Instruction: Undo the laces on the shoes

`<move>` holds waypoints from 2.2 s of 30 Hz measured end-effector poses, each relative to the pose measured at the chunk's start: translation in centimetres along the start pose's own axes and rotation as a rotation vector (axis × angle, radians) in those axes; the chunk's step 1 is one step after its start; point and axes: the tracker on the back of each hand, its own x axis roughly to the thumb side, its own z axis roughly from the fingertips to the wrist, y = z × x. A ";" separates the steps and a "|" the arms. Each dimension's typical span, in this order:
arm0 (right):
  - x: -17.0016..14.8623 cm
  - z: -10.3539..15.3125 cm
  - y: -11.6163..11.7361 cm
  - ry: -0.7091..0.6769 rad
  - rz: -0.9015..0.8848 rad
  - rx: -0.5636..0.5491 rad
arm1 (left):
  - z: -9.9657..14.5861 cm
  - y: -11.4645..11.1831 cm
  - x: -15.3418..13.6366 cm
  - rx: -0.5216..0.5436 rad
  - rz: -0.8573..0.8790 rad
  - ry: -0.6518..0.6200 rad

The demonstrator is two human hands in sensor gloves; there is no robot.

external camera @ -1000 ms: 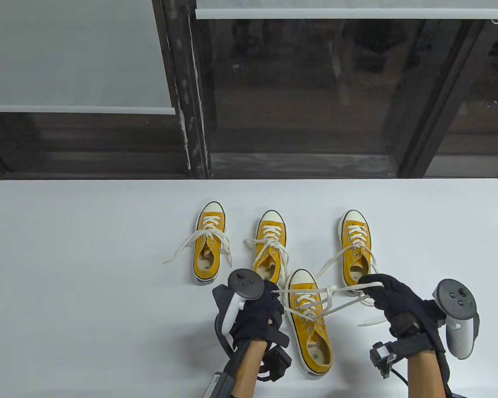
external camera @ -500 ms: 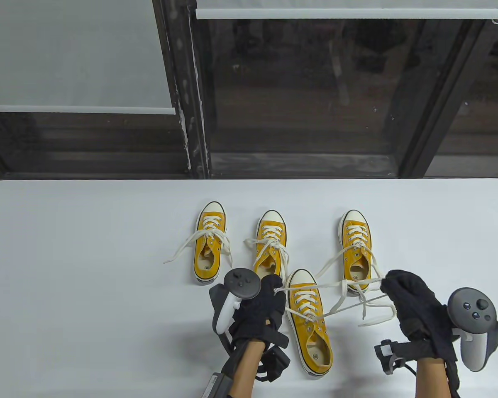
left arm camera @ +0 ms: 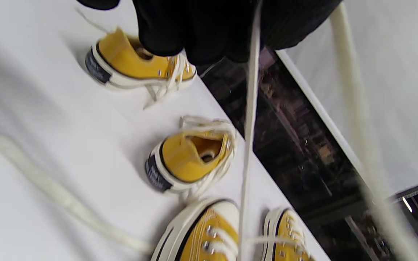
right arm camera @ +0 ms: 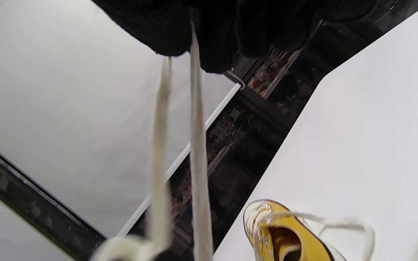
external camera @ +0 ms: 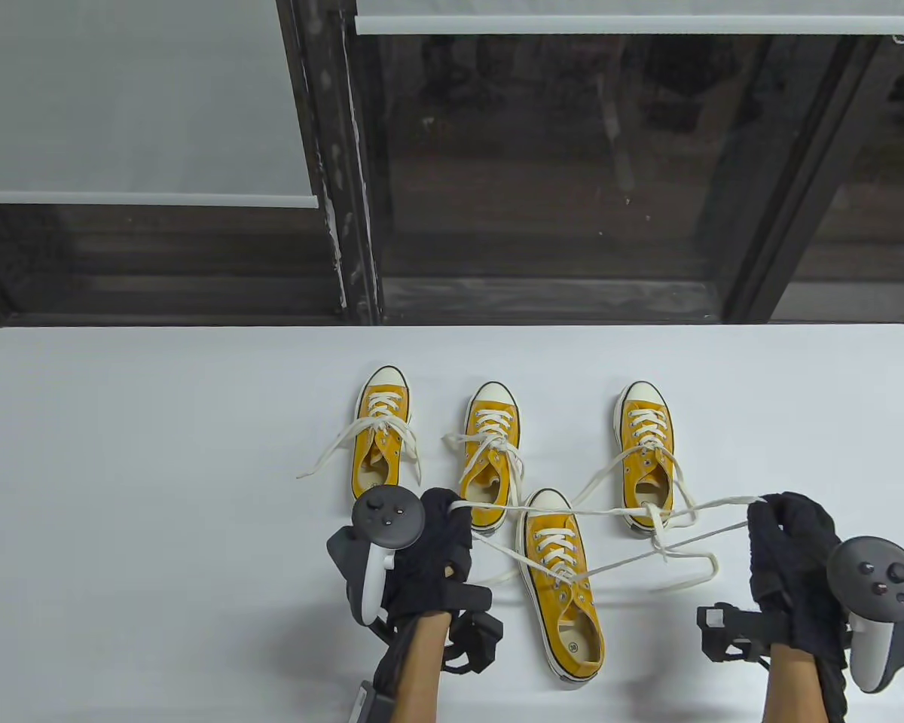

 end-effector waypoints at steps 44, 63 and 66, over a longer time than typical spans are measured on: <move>3.6 3.7 14.7 -0.108 0.793 0.697 | -0.4 4.1 -5.5 0.057 -0.523 -0.018; 6.6 -3.3 24.1 -0.044 0.991 0.415 | -1.0 2.7 -5.5 -0.024 -0.556 -0.022; 6.2 -3.8 26.0 -0.077 1.076 0.365 | -1.0 2.8 -5.6 -0.022 -0.547 -0.016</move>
